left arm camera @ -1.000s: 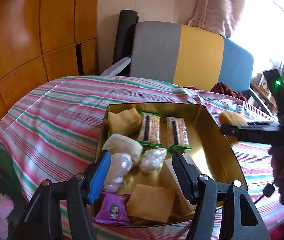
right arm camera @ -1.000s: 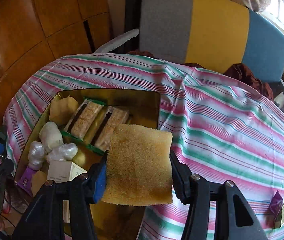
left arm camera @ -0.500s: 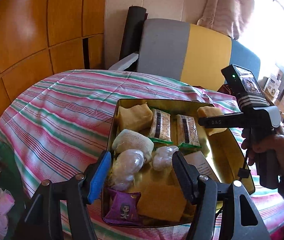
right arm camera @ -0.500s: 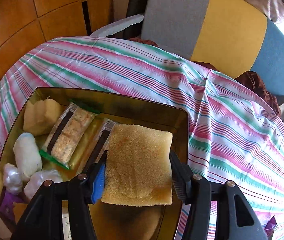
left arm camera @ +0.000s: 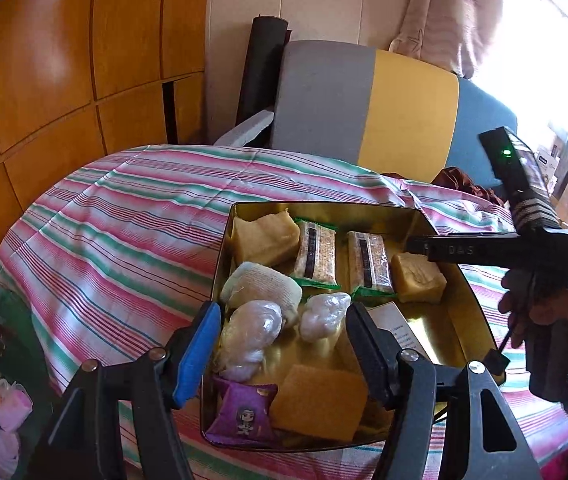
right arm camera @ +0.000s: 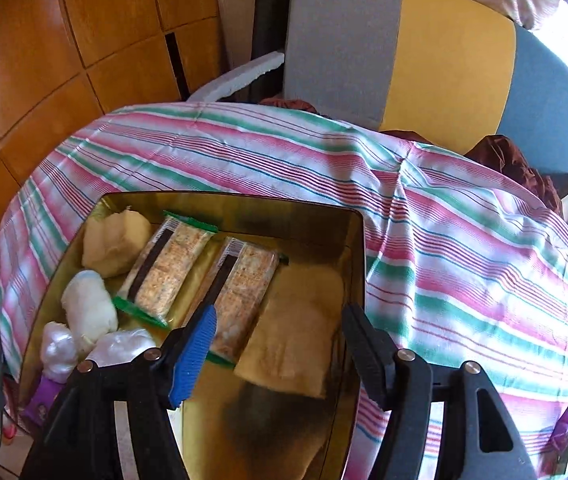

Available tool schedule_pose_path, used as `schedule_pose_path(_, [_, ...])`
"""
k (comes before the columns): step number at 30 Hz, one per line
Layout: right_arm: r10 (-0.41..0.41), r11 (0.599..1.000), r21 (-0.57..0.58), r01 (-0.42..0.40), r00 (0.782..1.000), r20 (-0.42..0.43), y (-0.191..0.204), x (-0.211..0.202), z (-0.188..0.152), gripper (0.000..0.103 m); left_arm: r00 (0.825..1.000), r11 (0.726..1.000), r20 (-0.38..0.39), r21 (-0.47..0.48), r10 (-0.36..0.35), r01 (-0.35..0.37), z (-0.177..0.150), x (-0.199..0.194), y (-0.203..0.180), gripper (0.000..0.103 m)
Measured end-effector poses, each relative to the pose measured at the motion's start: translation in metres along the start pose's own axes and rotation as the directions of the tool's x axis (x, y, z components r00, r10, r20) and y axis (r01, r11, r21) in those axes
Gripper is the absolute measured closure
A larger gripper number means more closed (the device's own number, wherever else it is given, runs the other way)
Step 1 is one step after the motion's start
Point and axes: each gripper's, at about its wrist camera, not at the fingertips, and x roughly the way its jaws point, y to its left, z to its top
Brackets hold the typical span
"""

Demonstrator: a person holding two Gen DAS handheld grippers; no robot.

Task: Organize objects
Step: 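Carry the yellow sponge into the gold tray and open the right gripper, then grasp the green-labelled box with the right gripper while the left gripper approaches the purple packet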

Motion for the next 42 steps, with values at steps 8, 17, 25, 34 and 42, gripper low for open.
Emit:
schedule_pose_path(8, [0.02,0.998,0.06,-0.023,0.999,0.044,-0.017,-0.036,-0.024,0.037,1.0,1.0,0.013,0.021,-0.012,0.011,-0.002,-0.01,-0.009,0.037])
schedule_pose_path(17, [-0.026,0.992,0.126,0.018,0.998,0.062,-0.064,-0.072,-0.06,0.037,0.999,0.997,0.028,0.065,-0.038,0.036,-0.002,-0.02,-0.026,0.035])
schedule_pose_path(25, [-0.116,0.963,0.25,0.099,0.992,0.053,-0.134,-0.1,-0.099,0.037,0.997,0.99,0.022,0.124,-0.071,0.067,-0.002,-0.024,-0.052,0.035])
schedule_pose_path(34, [-0.273,0.861,0.443,0.251,0.962,-0.013,-0.254,-0.139,-0.149,0.037,0.99,0.968,-0.01,0.212,-0.138,0.137,-0.006,-0.019,-0.093,0.035])
schedule_pose_path(42, [-0.341,0.795,0.478,0.372,0.927,-0.156,-0.342,-0.15,-0.181,0.036,0.981,0.939,-0.06,0.286,-0.184,0.193,-0.01,-0.011,-0.133,0.035])
